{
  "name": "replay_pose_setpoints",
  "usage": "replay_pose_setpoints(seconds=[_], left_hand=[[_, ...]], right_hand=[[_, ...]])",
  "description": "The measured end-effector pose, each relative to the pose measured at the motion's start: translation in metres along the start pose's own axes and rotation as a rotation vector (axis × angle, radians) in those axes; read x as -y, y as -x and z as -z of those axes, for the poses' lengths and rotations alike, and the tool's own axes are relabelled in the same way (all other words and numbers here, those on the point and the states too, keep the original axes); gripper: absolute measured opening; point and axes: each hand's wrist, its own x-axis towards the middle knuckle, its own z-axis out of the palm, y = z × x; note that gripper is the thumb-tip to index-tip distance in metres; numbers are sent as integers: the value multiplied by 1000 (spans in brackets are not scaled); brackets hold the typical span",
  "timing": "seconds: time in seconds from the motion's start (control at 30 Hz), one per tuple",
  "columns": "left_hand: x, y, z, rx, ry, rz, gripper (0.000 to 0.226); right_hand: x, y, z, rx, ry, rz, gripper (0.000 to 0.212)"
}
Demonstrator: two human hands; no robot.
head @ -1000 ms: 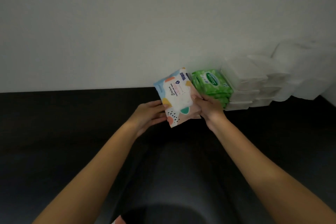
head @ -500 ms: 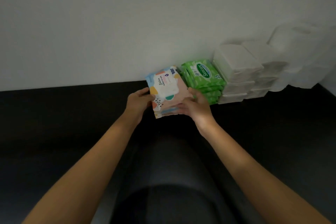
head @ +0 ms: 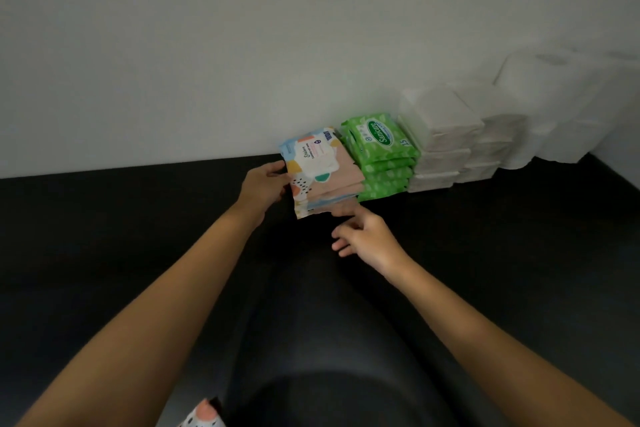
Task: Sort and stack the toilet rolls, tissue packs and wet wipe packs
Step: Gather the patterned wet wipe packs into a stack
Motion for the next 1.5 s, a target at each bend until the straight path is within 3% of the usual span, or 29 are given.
replay_pose_setpoints(seconds=[0.33,0.6,0.83,0.93,1.07,1.17,1.33,1.5], left_hand=[[22,69,32,42,-163,-78,43],[67,136,76,103,-231,22,36],[106,198,107,24,-469,127,34],[121,220,115,-21,-501,186,33],[129,236,124,-43,-526,268,32],[135,244,129,-33,-527,347,32],[143,252,131,-40,-520,401,28],[144,251,128,-60,-398,481,33]], right_hand=[[10,58,-18,202,185,-6,25],[-5,96,-57,451,367,18,28],[-12,112,-96,673,580,60,58],[-15,118,-112,684,770,146,78],[-15,119,-123,709,842,192,94],[-14,119,-129,784,939,255,88],[-14,116,-136,827,974,281,58],[-18,119,-136,808,712,302,37]])
